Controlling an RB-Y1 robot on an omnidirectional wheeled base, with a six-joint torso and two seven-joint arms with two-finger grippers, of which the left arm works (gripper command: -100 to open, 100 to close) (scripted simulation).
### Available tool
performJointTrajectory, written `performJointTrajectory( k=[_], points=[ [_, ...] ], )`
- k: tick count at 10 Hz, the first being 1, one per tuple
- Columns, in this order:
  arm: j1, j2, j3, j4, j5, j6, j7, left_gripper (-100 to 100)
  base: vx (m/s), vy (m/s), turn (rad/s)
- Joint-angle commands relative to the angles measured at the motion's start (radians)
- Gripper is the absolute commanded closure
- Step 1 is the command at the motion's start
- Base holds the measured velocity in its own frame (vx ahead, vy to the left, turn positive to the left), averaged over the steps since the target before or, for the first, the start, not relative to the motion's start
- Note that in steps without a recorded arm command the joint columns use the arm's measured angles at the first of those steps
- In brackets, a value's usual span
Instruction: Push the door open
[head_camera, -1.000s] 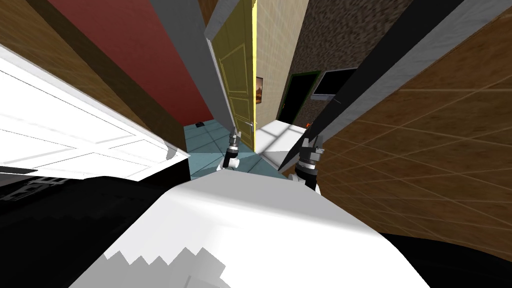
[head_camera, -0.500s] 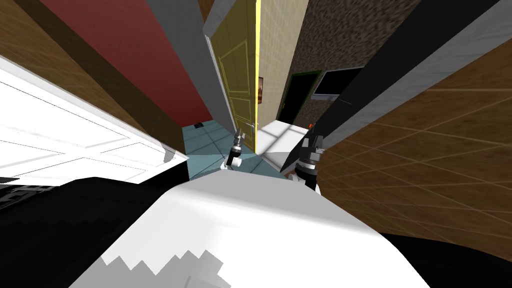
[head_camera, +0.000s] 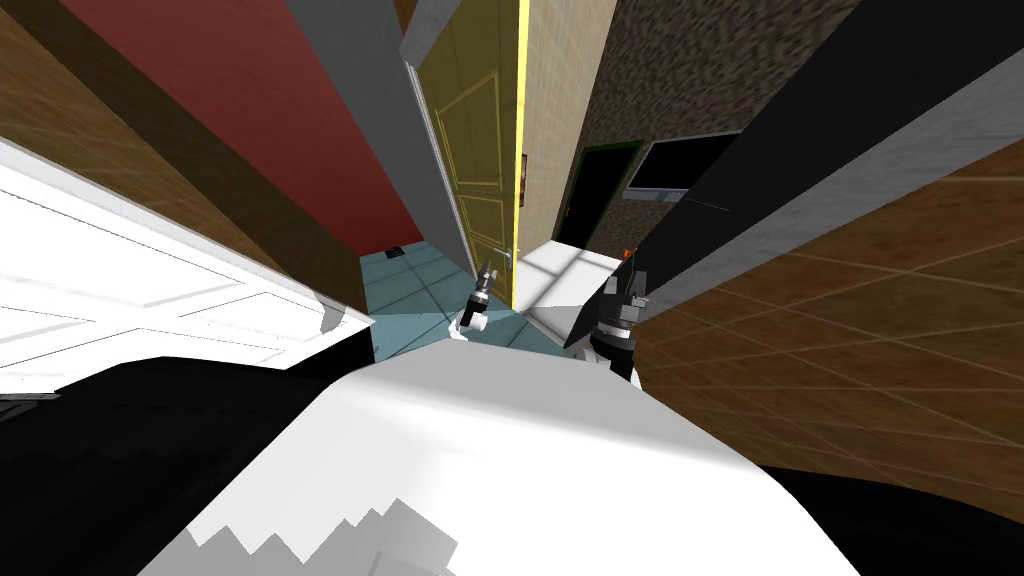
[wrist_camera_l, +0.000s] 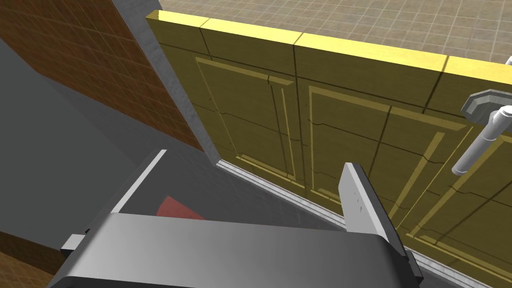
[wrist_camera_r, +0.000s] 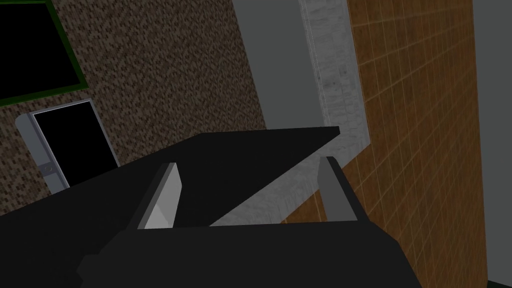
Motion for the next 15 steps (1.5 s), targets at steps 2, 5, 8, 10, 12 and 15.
performJointTrajectory(
  k=[2, 5, 8, 10, 12, 15],
  points=[
    [-0.035, 0.002, -0.021, 0.068, -0.008, 0.005, 0.02, -100, 0.088, 0.098, -0.031],
    [-0.086, 0.005, -0.04, 0.155, -0.015, 0.01, 0.044, -100, 0.092, 0.105, -0.027],
    [-0.12, 0.007, -0.053, 0.213, -0.02, 0.013, 0.059, -100, 0.071, 0.091, -0.027],
    [-0.154, 0.009, -0.066, 0.27, -0.025, 0.016, 0.075, -100, 0.073, 0.071, -0.021],
    [-0.187, 0.01, -0.079, 0.321, -0.03, 0.019, 0.09, -100, 0.08, 0.105, -0.035],
    [-0.22, 0.011, -0.092, 0.379, -0.035, 0.022, 0.106, -100, 0.064, 0.071, -0.015]
  ],
)
